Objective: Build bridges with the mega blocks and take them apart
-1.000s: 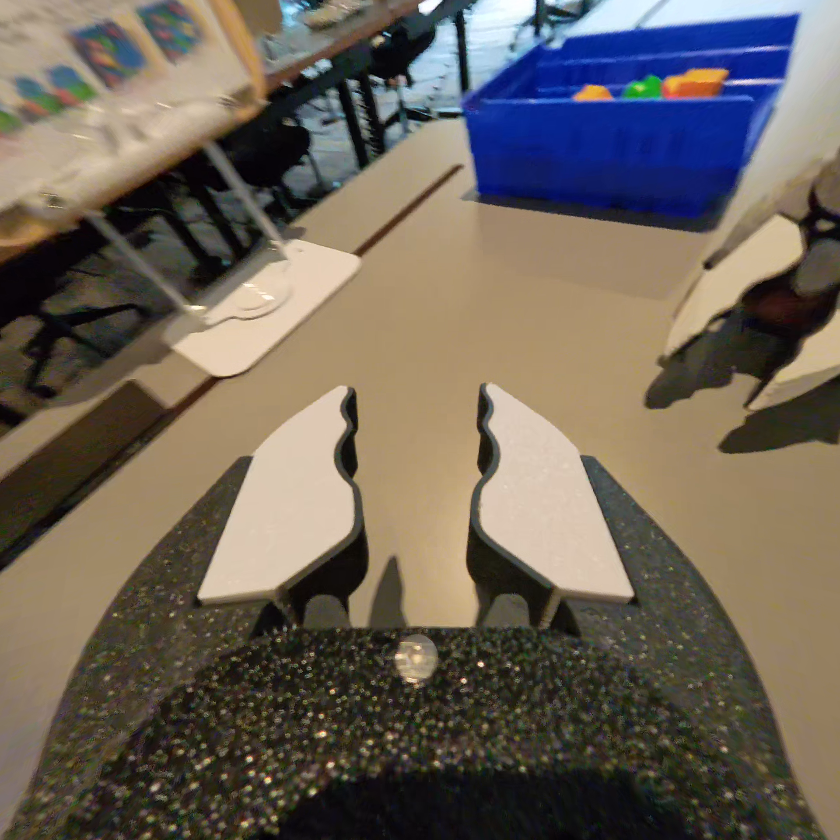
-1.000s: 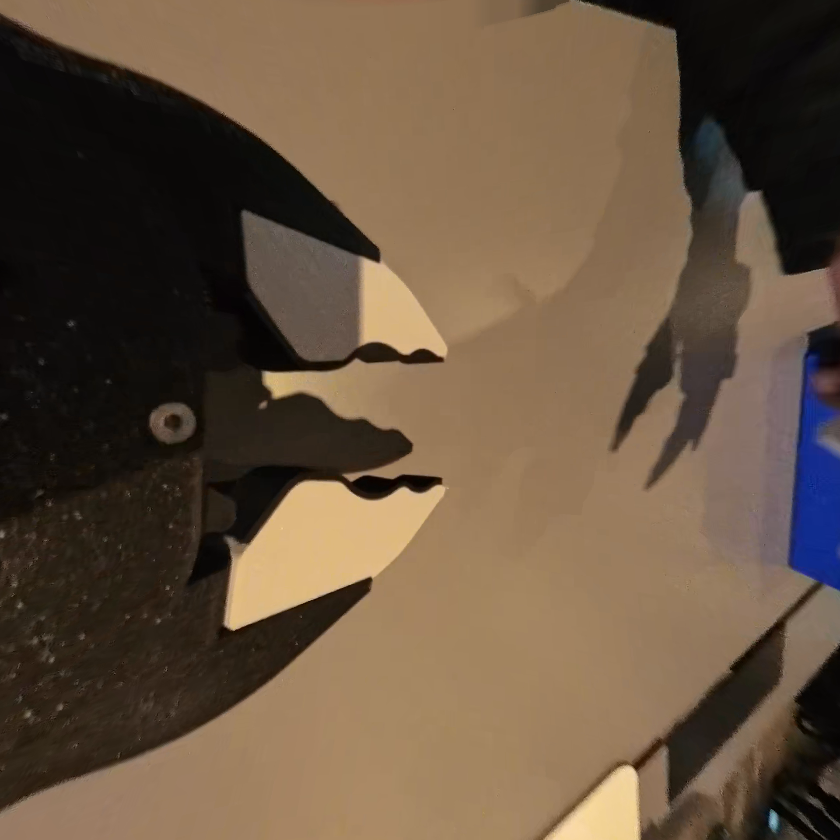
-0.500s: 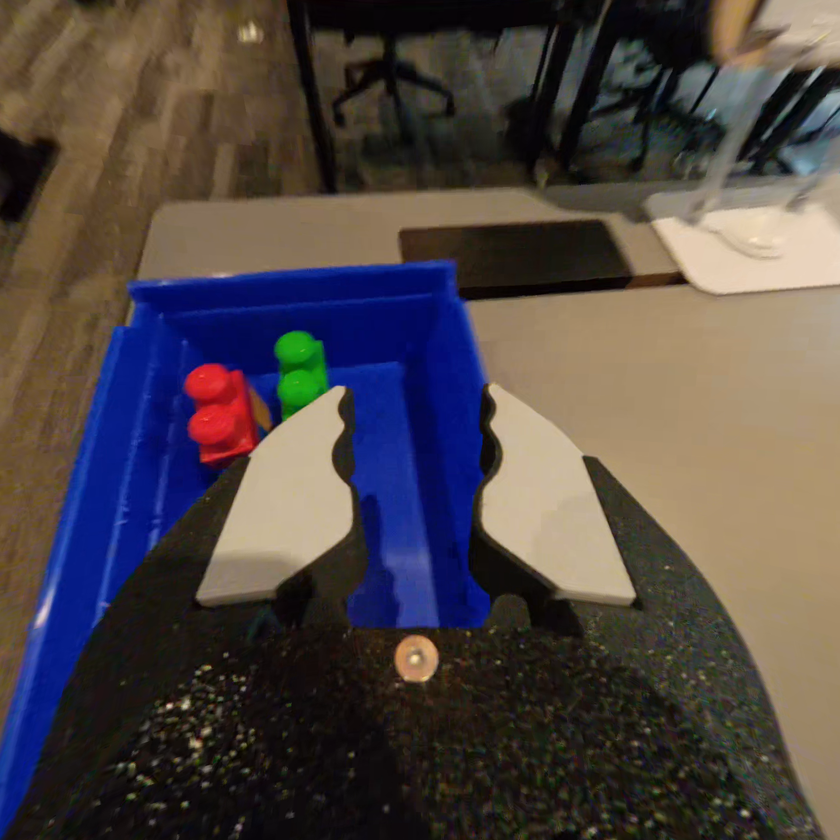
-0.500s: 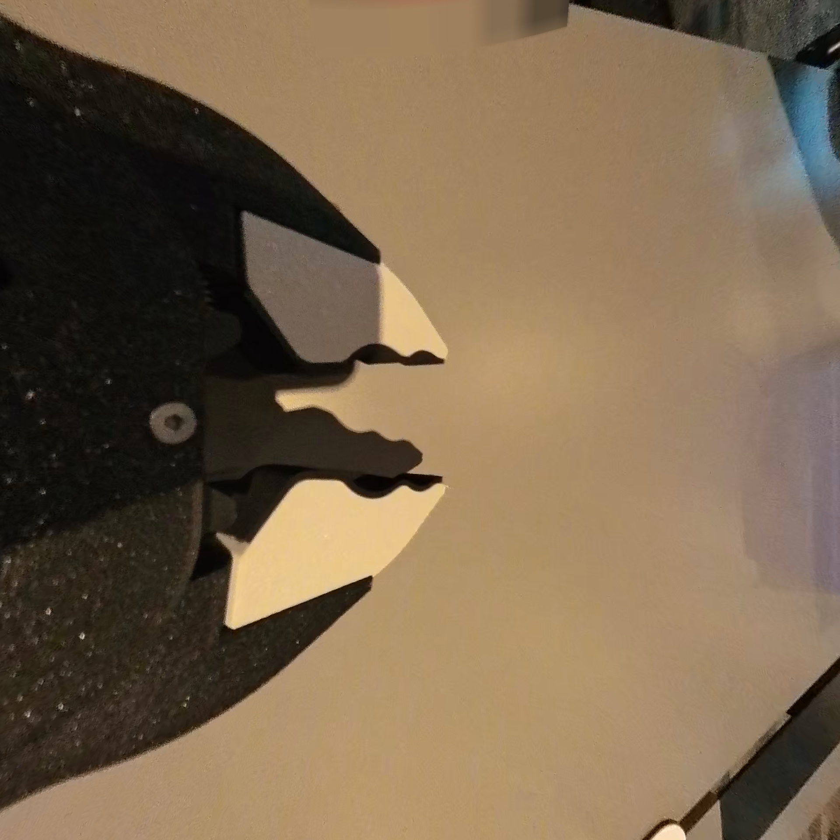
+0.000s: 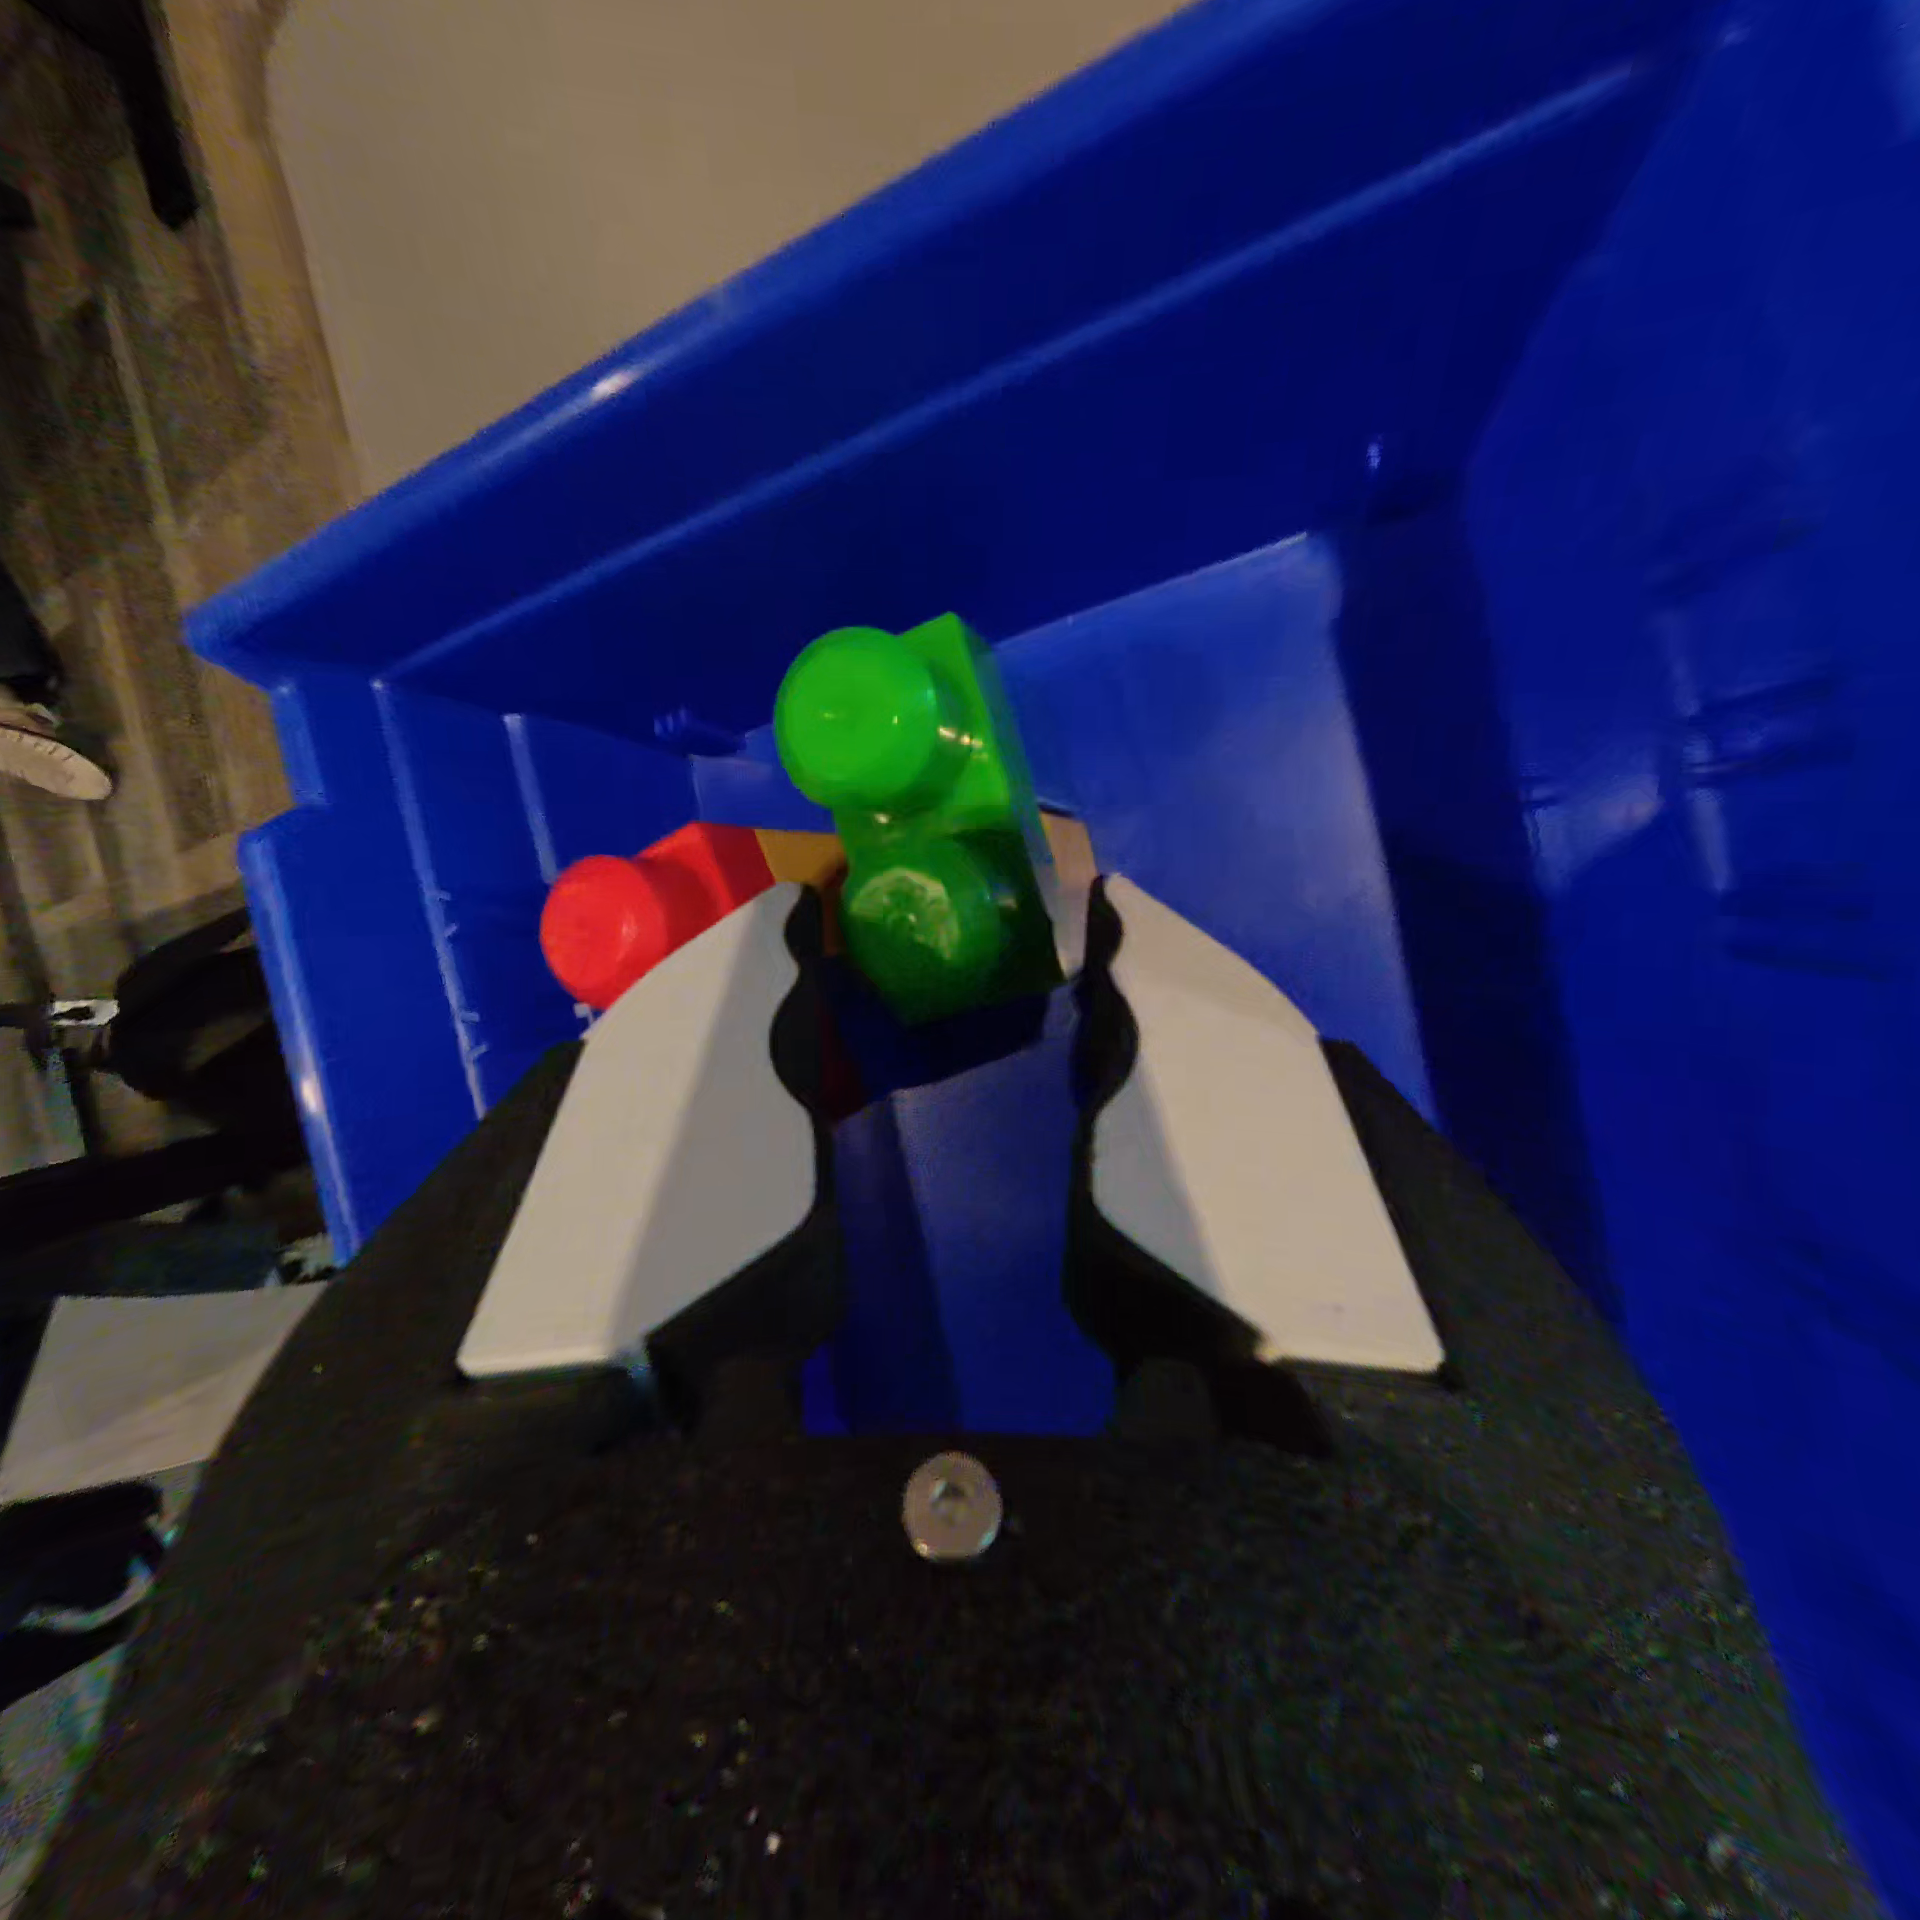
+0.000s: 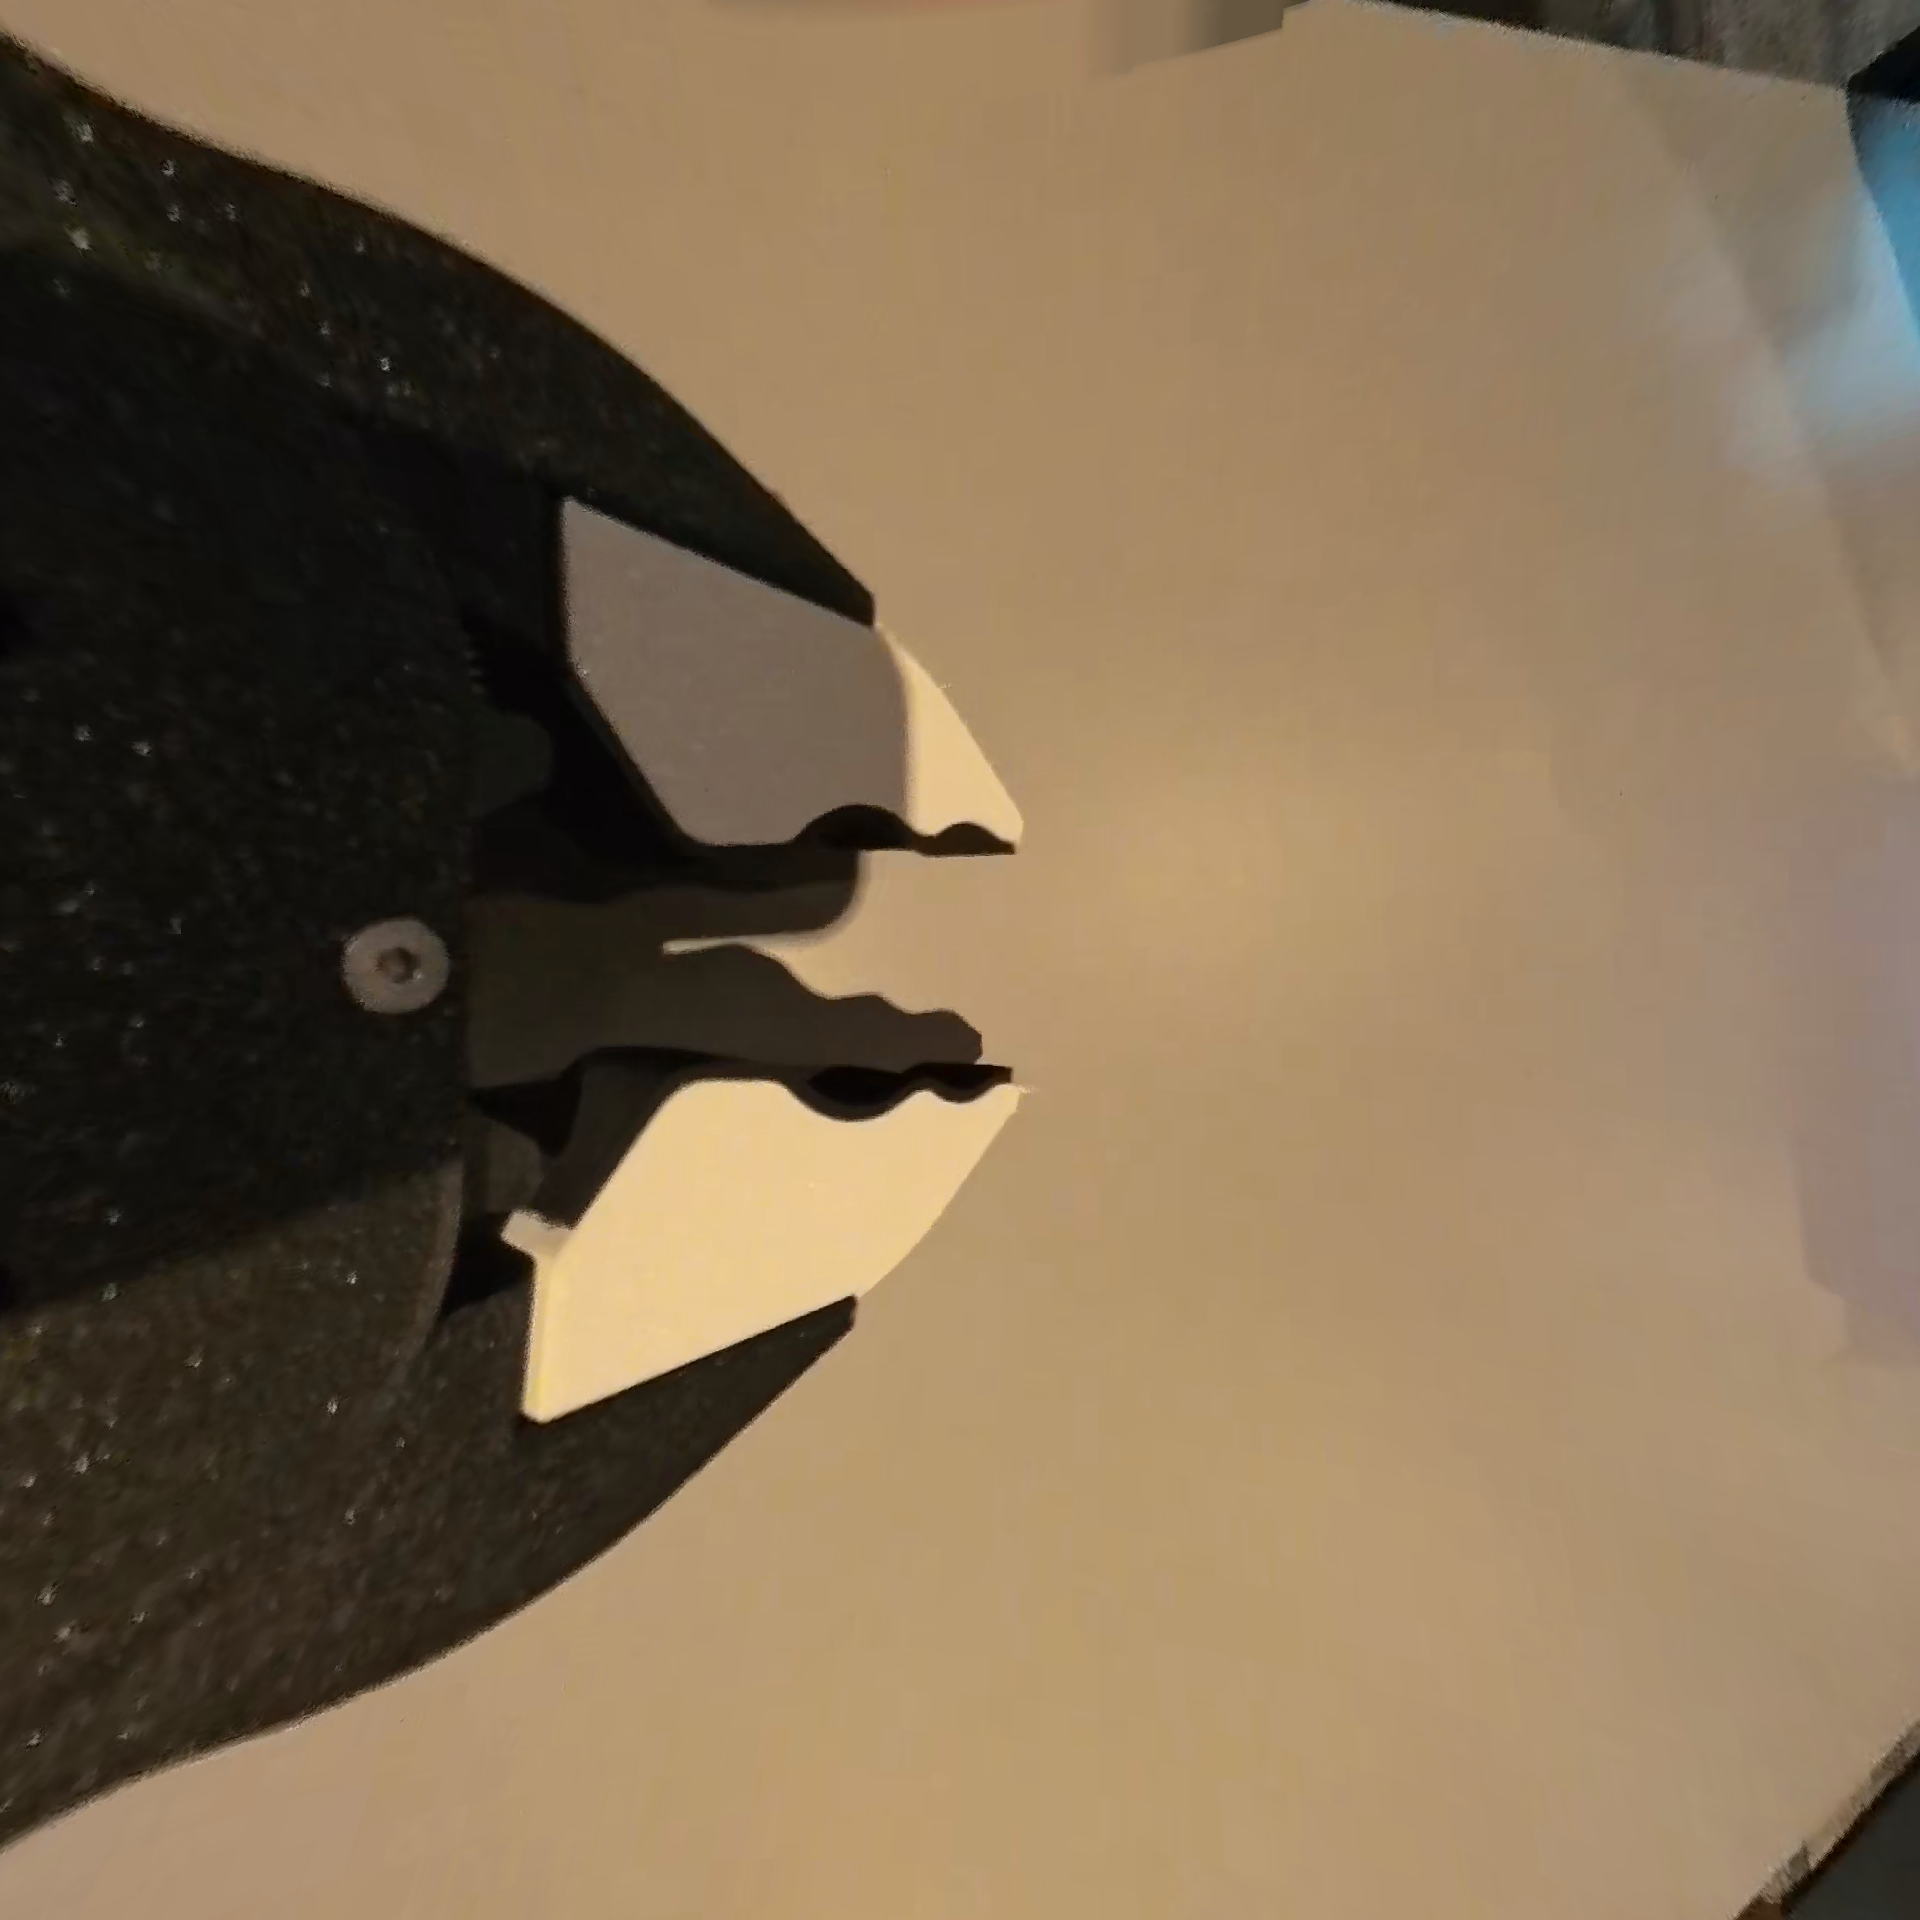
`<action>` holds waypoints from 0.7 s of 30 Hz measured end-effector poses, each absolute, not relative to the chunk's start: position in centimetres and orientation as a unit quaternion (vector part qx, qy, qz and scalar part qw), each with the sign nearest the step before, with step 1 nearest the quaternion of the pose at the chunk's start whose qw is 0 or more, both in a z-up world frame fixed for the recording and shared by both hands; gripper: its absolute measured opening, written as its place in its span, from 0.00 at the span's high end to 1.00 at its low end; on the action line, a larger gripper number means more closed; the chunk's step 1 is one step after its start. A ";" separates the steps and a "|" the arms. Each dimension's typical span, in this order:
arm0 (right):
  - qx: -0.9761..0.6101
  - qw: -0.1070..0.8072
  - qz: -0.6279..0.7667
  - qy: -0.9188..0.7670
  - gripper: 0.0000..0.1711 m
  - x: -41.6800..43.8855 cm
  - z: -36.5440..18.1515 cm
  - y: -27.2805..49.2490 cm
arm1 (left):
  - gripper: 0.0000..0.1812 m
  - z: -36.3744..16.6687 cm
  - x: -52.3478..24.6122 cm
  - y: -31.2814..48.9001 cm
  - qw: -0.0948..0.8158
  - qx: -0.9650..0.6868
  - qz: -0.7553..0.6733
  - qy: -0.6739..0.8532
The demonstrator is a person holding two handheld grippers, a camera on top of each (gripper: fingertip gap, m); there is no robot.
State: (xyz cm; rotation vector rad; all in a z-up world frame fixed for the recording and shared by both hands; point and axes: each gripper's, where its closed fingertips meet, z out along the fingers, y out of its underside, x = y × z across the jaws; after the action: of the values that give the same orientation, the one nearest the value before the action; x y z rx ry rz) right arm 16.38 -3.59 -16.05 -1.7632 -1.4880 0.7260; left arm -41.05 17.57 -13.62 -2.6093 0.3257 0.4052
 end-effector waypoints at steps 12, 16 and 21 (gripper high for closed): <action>-0.683 0.362 0.250 -0.583 0.77 16.3 -16.4 -3.4 | 0.78 -6.1 -35.4 18.4 0.368 -0.910 0.136 0.137; -0.679 0.362 0.270 -0.579 0.75 16.2 -16.0 -3.4 | 0.78 -0.5 -20.6 16.2 0.440 -0.843 0.023 0.308; -0.674 0.388 0.336 -0.532 0.70 15.7 -14.0 -2.3 | 0.78 -3.1 0.2 8.0 0.393 -0.717 -0.160 0.553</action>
State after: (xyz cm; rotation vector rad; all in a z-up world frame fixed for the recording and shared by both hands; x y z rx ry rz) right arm 15.71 -2.28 -14.00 -1.7153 -1.3527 0.8547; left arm 0.22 8.00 -3.09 -1.8206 1.4041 -0.4049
